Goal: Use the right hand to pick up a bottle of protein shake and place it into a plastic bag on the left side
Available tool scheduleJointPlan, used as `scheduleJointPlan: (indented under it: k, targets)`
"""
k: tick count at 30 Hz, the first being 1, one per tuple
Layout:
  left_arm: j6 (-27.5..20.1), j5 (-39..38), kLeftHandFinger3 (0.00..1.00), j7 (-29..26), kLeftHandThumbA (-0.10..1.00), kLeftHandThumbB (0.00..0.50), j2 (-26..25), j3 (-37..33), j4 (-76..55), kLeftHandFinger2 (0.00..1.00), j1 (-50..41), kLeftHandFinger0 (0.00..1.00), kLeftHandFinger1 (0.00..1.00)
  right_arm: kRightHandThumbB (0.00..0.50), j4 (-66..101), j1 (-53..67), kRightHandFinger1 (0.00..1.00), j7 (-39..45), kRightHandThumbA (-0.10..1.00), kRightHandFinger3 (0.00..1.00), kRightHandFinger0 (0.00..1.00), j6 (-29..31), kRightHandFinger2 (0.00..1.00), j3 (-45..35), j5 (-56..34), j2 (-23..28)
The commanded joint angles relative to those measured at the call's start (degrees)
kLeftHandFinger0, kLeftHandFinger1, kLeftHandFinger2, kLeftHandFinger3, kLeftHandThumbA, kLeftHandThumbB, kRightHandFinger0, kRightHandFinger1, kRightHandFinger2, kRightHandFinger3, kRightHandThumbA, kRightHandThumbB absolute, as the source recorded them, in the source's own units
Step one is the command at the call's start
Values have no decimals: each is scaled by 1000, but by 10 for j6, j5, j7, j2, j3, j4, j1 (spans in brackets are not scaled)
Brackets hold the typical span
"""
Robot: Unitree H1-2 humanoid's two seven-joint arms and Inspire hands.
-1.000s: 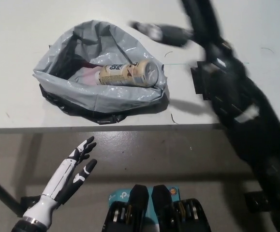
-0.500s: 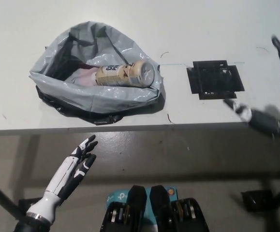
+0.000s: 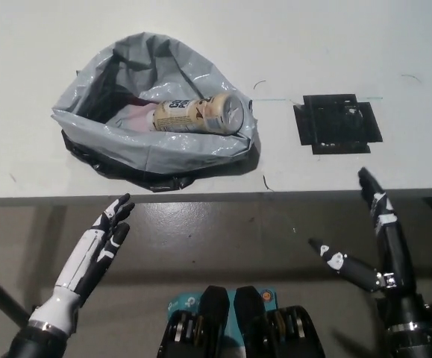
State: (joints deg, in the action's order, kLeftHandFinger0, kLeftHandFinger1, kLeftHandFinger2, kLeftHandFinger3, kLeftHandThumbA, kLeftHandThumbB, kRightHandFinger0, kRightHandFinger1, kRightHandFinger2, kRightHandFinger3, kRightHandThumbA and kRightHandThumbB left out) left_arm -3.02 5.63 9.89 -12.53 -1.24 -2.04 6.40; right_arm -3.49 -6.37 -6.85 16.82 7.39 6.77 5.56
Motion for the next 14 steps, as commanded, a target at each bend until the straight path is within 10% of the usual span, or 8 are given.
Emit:
scheduleJointPlan:
  k: [1,14]
  targets:
    - [-24,-19,1000,-10,960,203,1,13,-22,1000,-3,1000,1000,221,-1,-1,1000,33,832,1000,1000,46,1000,6,-27,-5]
    - [-28,-1,1000,-6,945,197,0,4,-25,1000,-31,1000,1000,212,3,47,1000,42,870,1000,1000,58,1000,20,6,-5]
